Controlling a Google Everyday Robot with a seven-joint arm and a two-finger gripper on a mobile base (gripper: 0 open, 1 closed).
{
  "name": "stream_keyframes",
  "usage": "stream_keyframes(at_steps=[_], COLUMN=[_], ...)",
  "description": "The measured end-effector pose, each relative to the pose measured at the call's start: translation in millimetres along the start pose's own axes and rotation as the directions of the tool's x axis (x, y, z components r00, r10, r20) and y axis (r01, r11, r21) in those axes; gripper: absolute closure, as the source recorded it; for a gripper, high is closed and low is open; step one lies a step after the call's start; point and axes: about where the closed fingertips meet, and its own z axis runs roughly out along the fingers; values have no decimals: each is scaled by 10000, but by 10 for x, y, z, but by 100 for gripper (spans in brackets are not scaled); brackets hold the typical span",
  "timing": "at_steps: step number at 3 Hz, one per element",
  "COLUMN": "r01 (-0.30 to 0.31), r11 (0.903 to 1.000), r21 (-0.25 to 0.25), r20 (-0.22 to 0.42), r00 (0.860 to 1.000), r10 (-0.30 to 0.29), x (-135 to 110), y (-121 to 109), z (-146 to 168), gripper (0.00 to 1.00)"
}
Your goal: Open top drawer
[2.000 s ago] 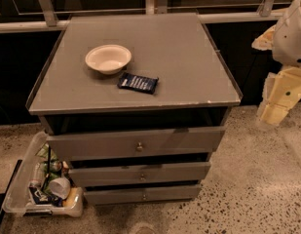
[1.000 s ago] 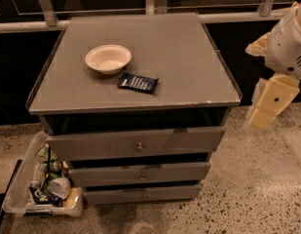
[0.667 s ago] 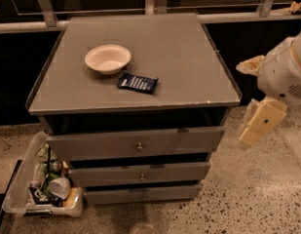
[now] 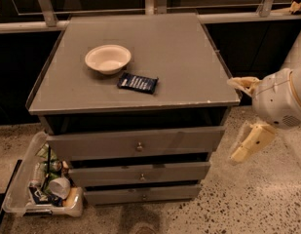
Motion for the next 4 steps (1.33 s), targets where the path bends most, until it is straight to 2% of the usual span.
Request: stream_keyframes(at_steps=[1, 2, 3, 4], r01=[30, 170, 962, 1837], r11=[10000, 9995, 9952, 9824], r21=[-14, -281, -171, 324], r20=[-32, 88, 303, 457], r00=[10000, 9998, 9950, 9817], r10=[-30, -168, -956, -1851], x=[0, -15, -36, 51], y=[2, 54, 156, 156], z=[3, 95, 329, 749], gripper=[0, 0, 0, 0])
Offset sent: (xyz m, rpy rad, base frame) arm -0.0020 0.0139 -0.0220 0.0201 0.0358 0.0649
